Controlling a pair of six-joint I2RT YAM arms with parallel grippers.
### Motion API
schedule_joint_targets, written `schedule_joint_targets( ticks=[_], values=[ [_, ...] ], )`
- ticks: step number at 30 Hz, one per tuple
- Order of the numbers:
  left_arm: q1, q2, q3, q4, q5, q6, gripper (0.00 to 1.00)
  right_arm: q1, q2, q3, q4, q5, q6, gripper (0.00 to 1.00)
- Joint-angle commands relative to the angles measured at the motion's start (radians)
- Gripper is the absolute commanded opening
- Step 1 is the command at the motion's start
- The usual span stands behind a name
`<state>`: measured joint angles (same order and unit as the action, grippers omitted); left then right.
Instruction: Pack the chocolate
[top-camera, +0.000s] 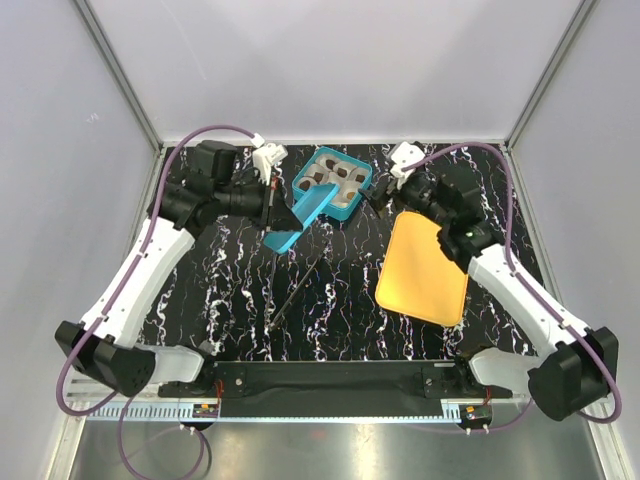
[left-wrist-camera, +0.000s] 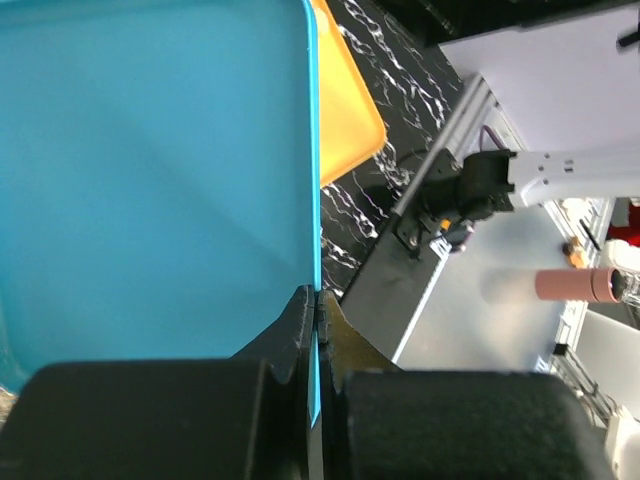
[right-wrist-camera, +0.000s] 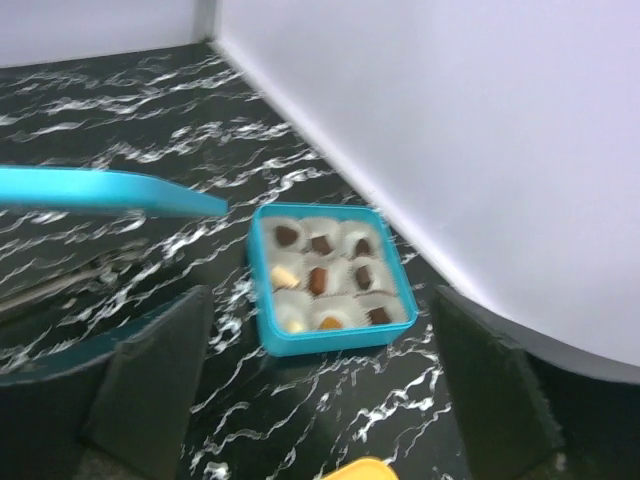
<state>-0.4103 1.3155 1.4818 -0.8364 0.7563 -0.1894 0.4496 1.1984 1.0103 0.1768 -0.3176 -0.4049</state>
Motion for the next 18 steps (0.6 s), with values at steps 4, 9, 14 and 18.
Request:
schedule_joint_targets(
  ticks=[4, 9, 14, 18],
  values=[
    [0.002, -0.096, -0.072, 0.072, 0.126, 0.002, 0.0, -0.188, 0.032, 0.218, -0.373, -0.686, -0.072, 1.0],
    [-0.004, -0.108, -0.11, 0.092, 0.146, -0.019, 0.0, -0.189, 0.047, 0.125, -0.228, -0.758, -0.124, 0.98],
    [-0.013, -0.107, -0.114, 0.092, 0.164, -0.025, 0.0, -0.189, 0.096, 0.148, -0.243, -0.787, -0.198, 0.96],
    [-0.021, -0.102, -0.106, 0.085, 0.16, -0.019, 0.0, -0.189, 0.133, 0.182, -0.264, -0.816, -0.242, 0.95]
  ],
)
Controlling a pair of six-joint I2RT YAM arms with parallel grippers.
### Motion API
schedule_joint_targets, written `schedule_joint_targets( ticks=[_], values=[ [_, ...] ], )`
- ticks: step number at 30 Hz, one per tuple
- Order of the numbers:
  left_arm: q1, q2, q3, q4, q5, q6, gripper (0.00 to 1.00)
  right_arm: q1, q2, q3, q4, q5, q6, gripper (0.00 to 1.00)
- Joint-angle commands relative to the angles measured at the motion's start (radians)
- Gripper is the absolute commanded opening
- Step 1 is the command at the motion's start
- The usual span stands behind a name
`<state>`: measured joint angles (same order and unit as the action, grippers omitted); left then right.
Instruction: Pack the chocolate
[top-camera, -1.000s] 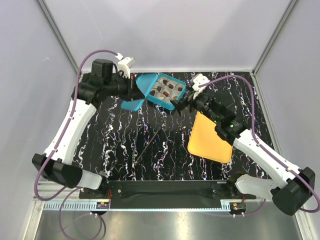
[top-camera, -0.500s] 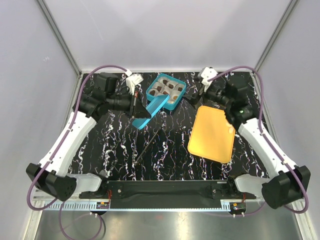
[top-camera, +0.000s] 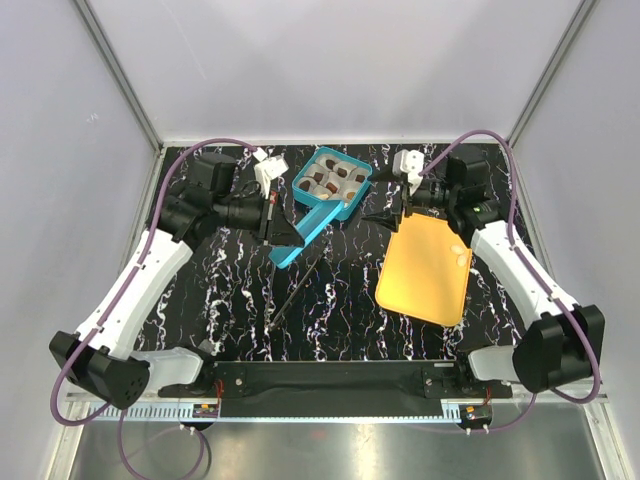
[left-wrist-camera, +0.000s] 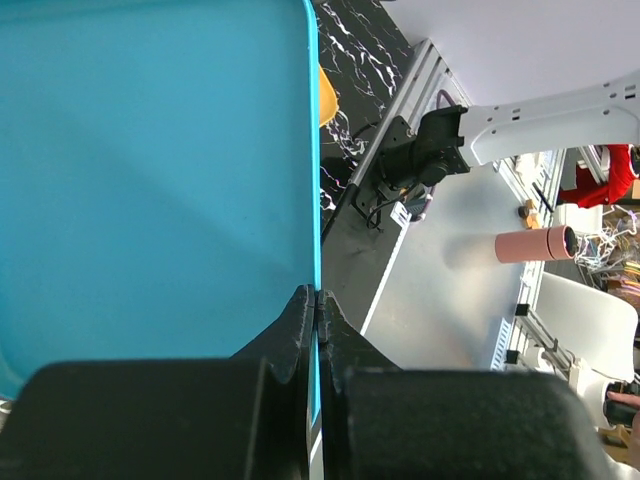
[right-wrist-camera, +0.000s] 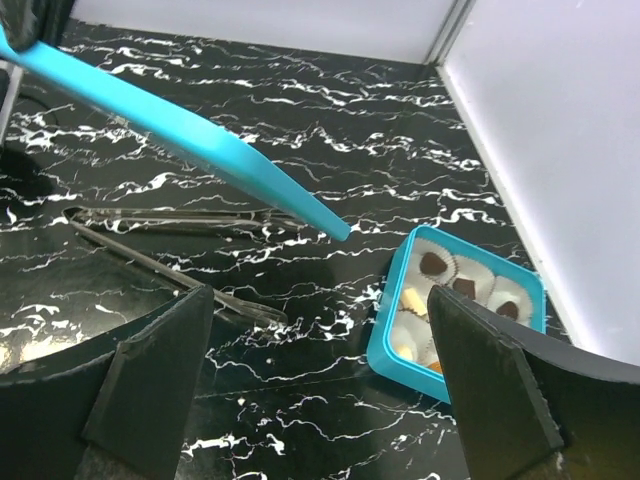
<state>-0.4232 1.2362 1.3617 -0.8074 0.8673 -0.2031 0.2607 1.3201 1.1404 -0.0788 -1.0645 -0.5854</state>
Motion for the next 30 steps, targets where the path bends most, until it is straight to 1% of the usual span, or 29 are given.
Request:
schedule_joint_targets(
  ticks=[1, 6, 9, 14, 19, 20, 23, 26, 28, 30],
  values=[
    [-0.008, -0.021, 0.013, 0.054, 0.042, -0.004, 0.0, 0.0, 0.019, 0.058, -0.016, -0.077, -0.074, 0.95],
    [-0.02, -0.011, -0.003, 0.083, 0.041, -0.027, 0.0, 0.0, 0.018, 0.082, -0.096, -0.106, -0.154, 0.95],
    [-0.032, -0.004, -0.001, 0.093, 0.041, -0.035, 0.0, 0.0, 0.025, 0.084, -0.09, -0.114, -0.148, 0.95],
    [-0.055, 0.005, 0.005, 0.105, 0.05, -0.039, 0.0, 0.0, 0.044, 0.093, -0.116, -0.161, -0.194, 0.94],
    [-0.069, 0.028, 0.019, 0.105, 0.05, -0.039, 0.0, 0.0, 0.07, 0.102, -0.124, -0.173, -0.229, 0.93],
    [-0.075, 0.037, 0.022, 0.106, 0.053, -0.039, 0.0, 0.0, 0.077, 0.113, -0.125, -0.198, -0.228, 0.93],
    [-0.089, 0.065, 0.04, 0.1, 0.07, -0.024, 0.0, 0.005, 0.113, 0.134, -0.127, -0.25, -0.228, 0.91],
    [-0.091, 0.103, 0.082, 0.076, 0.071, 0.002, 0.0, 0.055, 0.148, 0.148, -0.134, -0.276, -0.235, 0.87],
    [-0.091, 0.137, 0.144, 0.025, 0.046, 0.034, 0.0, 0.09, 0.169, 0.168, -0.214, -0.279, -0.293, 0.82],
    [-0.091, 0.158, 0.187, -0.012, 0.041, 0.056, 0.0, 0.094, 0.176, 0.171, -0.283, -0.284, -0.344, 0.78]
  ],
)
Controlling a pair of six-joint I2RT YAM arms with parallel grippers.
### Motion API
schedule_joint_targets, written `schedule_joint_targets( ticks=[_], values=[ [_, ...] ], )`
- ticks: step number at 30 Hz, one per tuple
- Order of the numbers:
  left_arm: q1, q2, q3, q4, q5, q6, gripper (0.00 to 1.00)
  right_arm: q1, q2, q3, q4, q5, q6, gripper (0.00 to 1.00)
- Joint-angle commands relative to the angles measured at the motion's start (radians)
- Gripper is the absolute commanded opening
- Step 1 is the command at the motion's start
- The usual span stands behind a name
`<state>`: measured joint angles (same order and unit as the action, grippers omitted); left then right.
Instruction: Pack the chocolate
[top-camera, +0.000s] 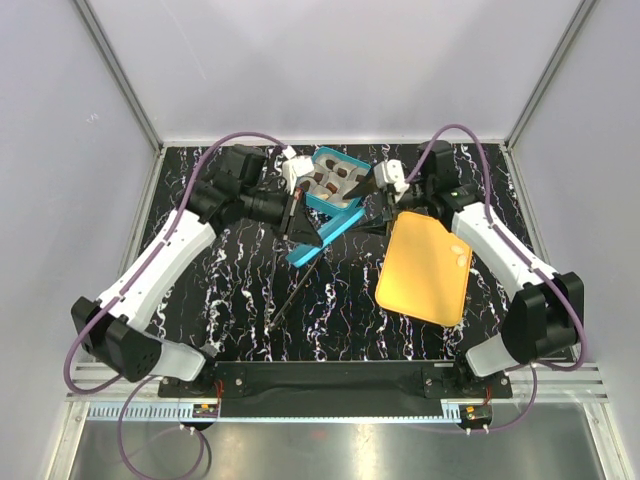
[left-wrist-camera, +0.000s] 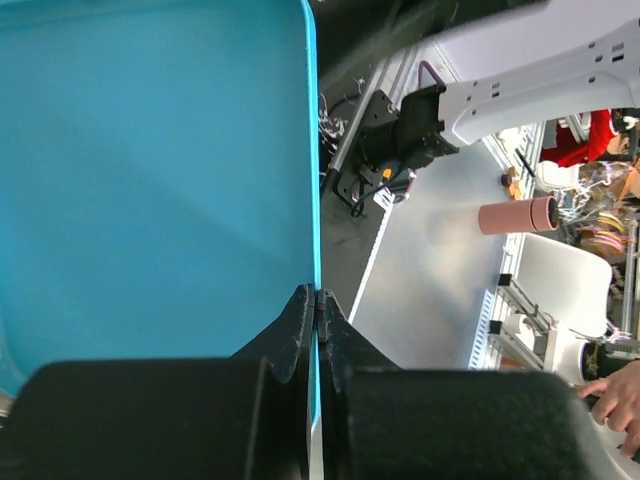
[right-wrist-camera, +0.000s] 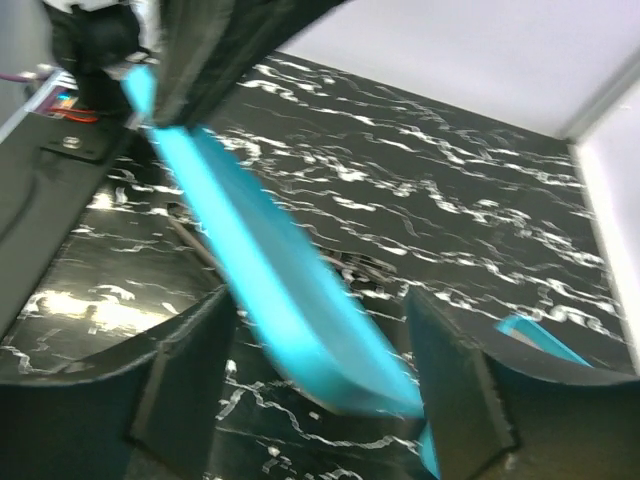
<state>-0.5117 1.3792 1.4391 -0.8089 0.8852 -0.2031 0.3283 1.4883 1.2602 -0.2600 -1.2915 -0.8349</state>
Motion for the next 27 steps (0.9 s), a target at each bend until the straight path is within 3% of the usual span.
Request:
schedule_joint_targets(
  ticks=[1, 4, 5, 7, 9, 11, 13, 14, 15, 17, 19, 22, 27],
  values=[
    [-0.002, 0.032, 0.142, -0.013, 0.021, 0.068, 0.0, 0.026, 0.009, 0.05, -0.108, -0.054, -0.101, 0.73],
    [0.012, 0.079, 0.185, -0.003, 0.023, 0.076, 0.0, 0.026, 0.009, 0.047, -0.11, -0.058, -0.098, 0.6],
    [0.016, 0.093, 0.193, 0.0, 0.027, 0.079, 0.0, 0.026, 0.009, 0.051, -0.108, -0.06, -0.09, 0.49],
    [0.036, 0.141, 0.231, -0.016, 0.008, 0.082, 0.0, 0.026, 0.012, 0.059, -0.105, -0.054, -0.049, 0.37],
    [0.051, 0.168, 0.262, -0.027, -0.02, 0.079, 0.0, 0.026, 0.015, 0.061, -0.059, -0.048, 0.03, 0.14],
    [0.084, 0.21, 0.32, -0.018, -0.066, 0.036, 0.0, 0.026, 0.023, 0.051, 0.04, -0.06, 0.103, 0.0],
    [0.12, 0.251, 0.383, 0.023, -0.072, -0.022, 0.06, 0.026, 0.035, 0.036, 0.147, -0.061, 0.267, 0.0],
    [0.134, 0.262, 0.405, 0.065, -0.083, -0.051, 0.11, 0.026, 0.039, 0.013, 0.315, -0.049, 0.342, 0.0],
    [0.147, 0.285, 0.444, 0.089, -0.091, -0.085, 0.27, 0.026, 0.05, -0.001, 0.414, -0.02, 0.555, 0.0],
    [0.194, 0.307, 0.486, 0.161, -0.113, -0.166, 0.43, 0.025, 0.067, -0.009, 0.586, 0.145, 0.753, 0.0],
    [0.252, 0.34, 0.556, 0.186, -0.156, -0.229, 0.55, 0.009, 0.116, 0.049, 0.558, 0.301, 0.905, 0.0],
    [0.321, 0.388, 0.645, 0.179, -0.282, -0.255, 0.68, -0.032, 0.248, 0.256, 0.411, 0.368, 1.062, 0.0],
    [0.383, 0.431, 0.672, 0.154, -0.48, -0.222, 0.83, -0.09, 0.473, 0.502, 0.366, 0.357, 1.343, 0.0]
  ],
)
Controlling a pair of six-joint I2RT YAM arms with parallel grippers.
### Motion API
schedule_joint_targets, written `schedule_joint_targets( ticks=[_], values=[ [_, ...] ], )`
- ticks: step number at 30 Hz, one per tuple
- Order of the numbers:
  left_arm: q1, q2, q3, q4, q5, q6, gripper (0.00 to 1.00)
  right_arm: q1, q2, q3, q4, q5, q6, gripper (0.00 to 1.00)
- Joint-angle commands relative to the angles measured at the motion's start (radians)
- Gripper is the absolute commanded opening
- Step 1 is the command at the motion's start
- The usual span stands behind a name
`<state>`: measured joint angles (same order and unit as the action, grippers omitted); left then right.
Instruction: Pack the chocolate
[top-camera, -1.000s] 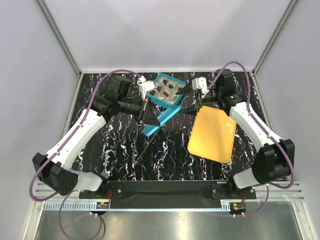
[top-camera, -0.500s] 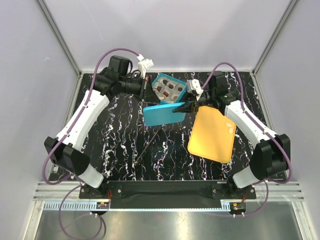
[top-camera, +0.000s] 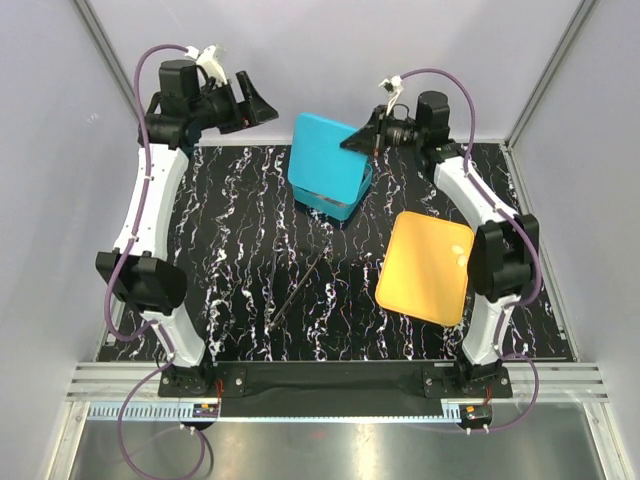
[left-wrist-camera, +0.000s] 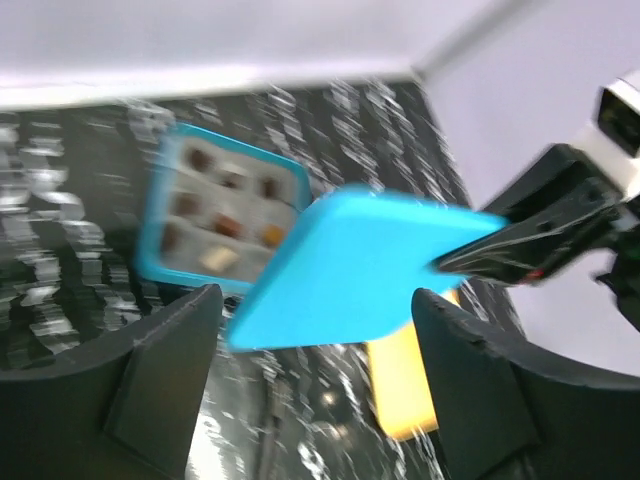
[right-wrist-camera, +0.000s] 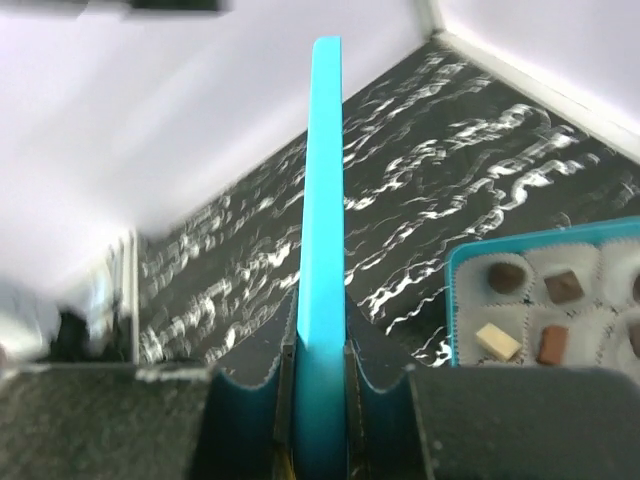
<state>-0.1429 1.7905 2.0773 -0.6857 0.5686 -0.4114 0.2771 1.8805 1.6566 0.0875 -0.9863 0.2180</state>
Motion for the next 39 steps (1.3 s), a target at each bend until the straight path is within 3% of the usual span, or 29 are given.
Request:
schedule_joint_targets(
  ticks=[1, 2, 8, 22, 26, 39],
  values=[
    [0.017, 0.027, 0.008, 0.038, -0.186, 0.005, 0.86, -0.045, 0.107, 0.127, 0.018, 0.069, 0.316, 0.0],
    [0.017, 0.033, -0.006, 0.058, -0.206, 0.014, 0.94, -0.049, 0.132, 0.168, 0.003, 0.084, 0.342, 0.0],
    [0.017, 0.098, -0.115, 0.147, -0.162, 0.065, 0.96, -0.058, 0.293, 0.295, -0.006, 0.074, 0.49, 0.0],
    [0.016, 0.274, -0.164, 0.342, 0.004, 0.039, 0.85, -0.091, 0.451, 0.331, 0.104, 0.123, 0.701, 0.0],
    [0.016, 0.322, -0.137, 0.339, 0.033, 0.048, 0.81, -0.099, 0.512, 0.351, 0.191, 0.094, 0.773, 0.0],
    [0.009, 0.446, -0.132, 0.376, 0.126, 0.046, 0.66, -0.108, 0.64, 0.443, 0.253, 0.057, 0.889, 0.0]
  ],
)
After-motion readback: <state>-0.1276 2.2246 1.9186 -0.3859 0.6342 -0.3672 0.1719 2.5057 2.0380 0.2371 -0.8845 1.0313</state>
